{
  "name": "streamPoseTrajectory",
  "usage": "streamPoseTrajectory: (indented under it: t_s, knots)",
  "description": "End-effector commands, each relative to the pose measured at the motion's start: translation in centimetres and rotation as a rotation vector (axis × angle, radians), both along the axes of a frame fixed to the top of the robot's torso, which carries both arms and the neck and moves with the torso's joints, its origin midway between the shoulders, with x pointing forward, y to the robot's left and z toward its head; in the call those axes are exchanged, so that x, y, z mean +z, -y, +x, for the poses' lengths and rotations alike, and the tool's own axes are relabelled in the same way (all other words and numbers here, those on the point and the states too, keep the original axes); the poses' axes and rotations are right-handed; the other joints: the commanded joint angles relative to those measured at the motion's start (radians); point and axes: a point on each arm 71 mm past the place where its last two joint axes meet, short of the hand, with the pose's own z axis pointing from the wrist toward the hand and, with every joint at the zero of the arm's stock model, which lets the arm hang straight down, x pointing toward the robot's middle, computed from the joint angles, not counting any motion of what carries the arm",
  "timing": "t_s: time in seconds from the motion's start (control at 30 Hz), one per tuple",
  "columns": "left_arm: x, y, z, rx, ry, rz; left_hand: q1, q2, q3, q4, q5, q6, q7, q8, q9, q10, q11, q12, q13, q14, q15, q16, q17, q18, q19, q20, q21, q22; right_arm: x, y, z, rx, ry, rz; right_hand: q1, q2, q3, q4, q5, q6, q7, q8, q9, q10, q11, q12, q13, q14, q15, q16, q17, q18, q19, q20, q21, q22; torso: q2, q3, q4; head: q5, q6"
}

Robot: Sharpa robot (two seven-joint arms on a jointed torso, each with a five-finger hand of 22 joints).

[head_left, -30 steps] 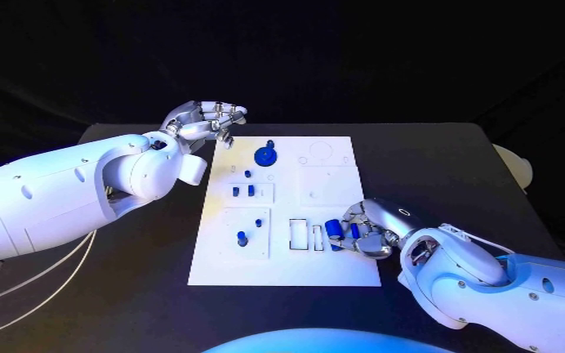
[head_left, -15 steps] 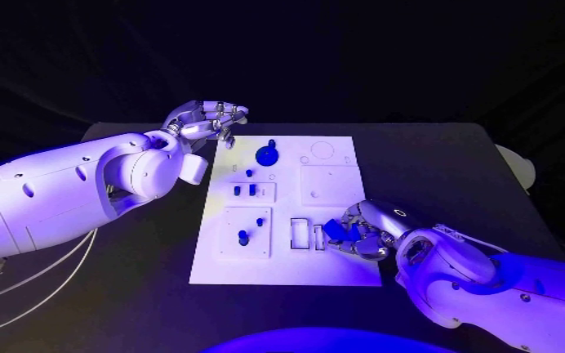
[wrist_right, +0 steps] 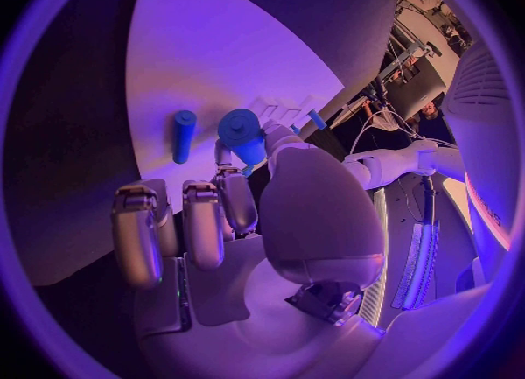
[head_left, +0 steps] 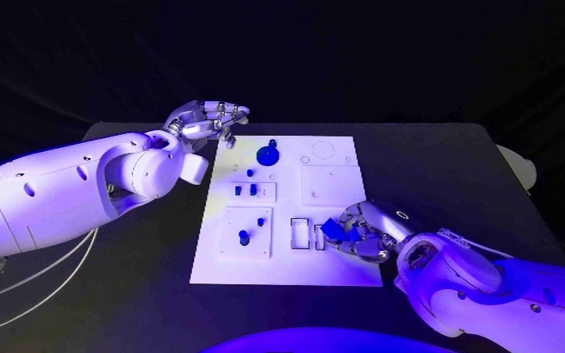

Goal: Assemble the parts on the task board

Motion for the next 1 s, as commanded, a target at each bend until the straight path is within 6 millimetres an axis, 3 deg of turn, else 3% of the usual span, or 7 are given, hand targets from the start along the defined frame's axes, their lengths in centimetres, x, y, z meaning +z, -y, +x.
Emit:
streamPoseTrajectory:
  t_s: [0.03,0.23,0.43,0.6,0.73,1.0]
  knots:
    - [0.1,0.3,-0.1,-0.020,0.000,-0.013,-0.013,0.000,0.005,-0.002,0.002,-0.002,0.001,0.003,0.002,-0.007,-0.001,0.003,0.002,-0.005,0.002,-0.002,-0.001,0.009,-0.006,0.003,-0.005,-0.001,0.9,-0.2,-0.1,-0.020,0.046,0.052,0.006,0.012,0.010,-0.002,0.027,0.025,-0.014,0.001,0.001,0.007,-0.002,0.003,0.034,0.080,-0.008,0.007,0.129,-0.014,0.103,-0.010,0.005,0.263,-0.001,-0.0008,-0.0004,-0.001,0.002]
    - [0.1,0.4,-0.1,-0.022,0.000,-0.014,-0.013,0.000,0.005,-0.002,0.002,-0.002,0.001,0.003,0.002,-0.007,-0.001,0.003,0.002,-0.005,0.002,-0.002,-0.001,0.009,-0.006,0.003,-0.005,-0.001,1.5,-0.5,-0.1,-0.020,0.048,0.075,0.013,0.011,0.014,-0.004,0.034,0.028,-0.016,0.001,0.000,0.007,-0.004,0.001,0.033,0.081,-0.009,0.007,0.130,-0.014,0.103,-0.012,0.005,0.263,0.000,-0.0011,0.0020,-0.001,0.005]
    - [0.1,0.4,-0.1,-0.023,0.000,-0.014,-0.013,0.000,0.005,-0.002,0.002,-0.002,0.001,0.003,0.002,-0.007,-0.001,0.003,0.002,-0.005,0.002,-0.002,-0.001,0.009,-0.006,0.003,-0.005,-0.001,1.2,-1.3,-0.1,0.007,0.002,0.067,0.011,0.013,0.017,-0.001,0.036,0.032,-0.017,0.001,-0.001,0.007,-0.005,-0.001,0.032,0.081,-0.010,0.008,0.132,-0.014,0.103,-0.013,0.005,0.263,-0.001,-0.0024,-0.0002,0.003,0.003]
    - [0.1,0.5,-0.1,-0.026,0.000,-0.016,-0.013,0.000,0.005,-0.002,0.002,-0.002,0.001,0.003,0.002,-0.007,-0.001,0.003,0.002,-0.005,0.002,-0.002,-0.001,0.009,-0.006,0.003,-0.005,-0.001,0.7,-2.4,0.0,0.040,-0.045,0.057,-0.027,0.016,0.010,0.001,0.030,0.044,-0.018,0.000,-0.005,0.006,-0.006,-0.008,0.028,0.081,-0.011,0.007,0.132,-0.014,0.103,-0.014,0.005,0.263,0.002,-0.0010,0.0013,0.002,0.002]
    - [0.1,0.6,-0.1,-0.029,-0.001,-0.016,-0.013,0.000,0.005,-0.002,0.002,-0.002,0.001,0.003,0.002,-0.007,-0.001,0.003,0.002,-0.005,0.002,-0.002,-0.001,0.009,-0.006,0.003,-0.005,-0.001,0.4,-3.1,0.2,0.049,-0.062,0.052,-0.081,0.018,-0.003,0.001,0.064,0.065,-0.027,0.010,-0.004,0.009,-0.013,-0.013,0.025,0.082,-0.017,0.008,0.136,-0.014,0.103,-0.018,0.005,0.263,0.002,-0.0017,0.0013,0.004,0.003]
    - [0.1,0.6,-0.1,-0.031,-0.003,-0.016,-0.022,0.003,0.007,0.001,0.002,-0.002,0.001,0.004,0.003,-0.009,0.000,0.006,0.002,-0.005,0.002,-0.001,-0.001,0.009,-0.006,0.003,-0.006,-0.001,0.1,-4.2,0.6,0.047,-0.060,0.052,-0.106,0.023,-0.008,0.002,0.071,0.077,-0.032,0.018,-0.001,0.016,-0.017,-0.009,0.031,0.082,-0.020,0.009,0.139,-0.014,0.103,-0.022,0.005,0.263,0.003,-0.0007,0.0013,0.007,0.001]
